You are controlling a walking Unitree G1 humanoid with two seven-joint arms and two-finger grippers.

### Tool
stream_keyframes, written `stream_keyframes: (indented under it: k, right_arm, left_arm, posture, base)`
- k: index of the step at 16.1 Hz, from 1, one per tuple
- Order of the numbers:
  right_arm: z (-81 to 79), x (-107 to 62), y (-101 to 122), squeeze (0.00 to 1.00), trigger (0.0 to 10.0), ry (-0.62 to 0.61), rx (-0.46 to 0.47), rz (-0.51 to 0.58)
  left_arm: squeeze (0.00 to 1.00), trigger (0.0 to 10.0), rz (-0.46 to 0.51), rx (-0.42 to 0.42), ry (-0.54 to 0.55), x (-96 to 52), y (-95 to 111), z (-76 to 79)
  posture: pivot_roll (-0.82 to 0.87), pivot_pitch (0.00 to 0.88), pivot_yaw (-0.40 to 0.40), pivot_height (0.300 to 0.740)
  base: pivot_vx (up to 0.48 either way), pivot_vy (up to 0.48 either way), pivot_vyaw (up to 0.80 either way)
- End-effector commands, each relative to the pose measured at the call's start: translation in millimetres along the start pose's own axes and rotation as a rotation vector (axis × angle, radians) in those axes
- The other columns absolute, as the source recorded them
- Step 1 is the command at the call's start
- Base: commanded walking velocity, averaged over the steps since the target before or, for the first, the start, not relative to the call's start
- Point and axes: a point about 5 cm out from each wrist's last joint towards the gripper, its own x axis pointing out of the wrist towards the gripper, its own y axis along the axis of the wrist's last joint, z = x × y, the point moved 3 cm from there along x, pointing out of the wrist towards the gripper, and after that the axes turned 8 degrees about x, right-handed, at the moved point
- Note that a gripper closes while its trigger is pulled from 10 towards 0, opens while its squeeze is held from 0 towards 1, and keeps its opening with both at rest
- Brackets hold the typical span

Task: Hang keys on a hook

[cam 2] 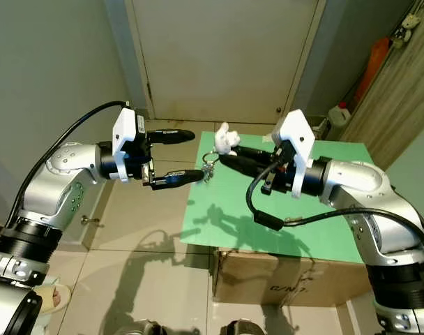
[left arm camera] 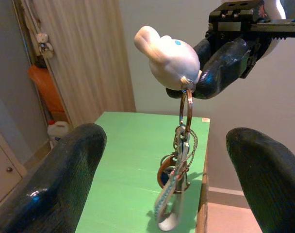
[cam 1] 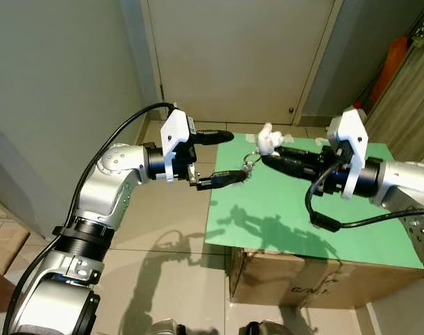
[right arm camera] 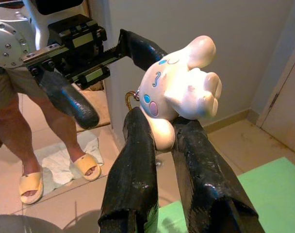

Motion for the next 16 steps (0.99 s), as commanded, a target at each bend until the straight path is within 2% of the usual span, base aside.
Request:
stream_keyframes:
  k: [1,4,5,6,7,16]
  right_arm:
    - [-7.0,0.1,6.0,0.00,0.0,0.032,-0.017,0.008]
    - [-8.9,2.2,3.7,0.00,0.0,0.032,-0.016,0.003]
    - [-9.2,3.4,3.1,0.00,0.0,0.031,-0.016,0.001]
    - [-10.4,4.2,3.8,0.00,0.0,0.036,-0.017,0.004]
    - [-10.9,4.7,4.1,0.00,0.0,0.039,-0.017,0.006]
    - [-14.0,11.1,3.7,0.00,0.0,0.063,-0.017,0.005]
  left_arm:
    - [0.00,10.0,0.004,0.028,-0.002,1.9,5.8,-4.3]
    - [0.00,10.0,0.015,0.024,-0.015,6.3,7.2,-2.9]
    - [0.00,8.2,0.017,0.017,-0.025,7.5,6.8,-1.7]
    - [0.00,2.5,0.015,0.013,-0.035,8.1,6.0,-0.7]
    - [0.00,0.0,0.013,0.013,-0.037,8.5,5.5,-0.4]
    - [0.00,0.0,0.011,0.010,-0.039,10.3,4.6,1.9]
  posture:
    - [-0.11,0.043,0.025,0.740]
    - [-0.12,0.043,0.030,0.740]
    - [-0.11,0.043,0.030,0.740]
    - [-0.11,0.043,0.030,0.740]
    - [-0.11,0.044,0.030,0.740]
    - [-0.10,0.028,0.022,0.740]
  base:
    - [0.000,0.000,0.00]
    - [0.000,0.000,0.00]
    - [0.000,0.000,0.00]
    - [0.000,0.000,0.00]
    - [0.000,0.000,0.00]
    - [0.000,0.000,0.00]
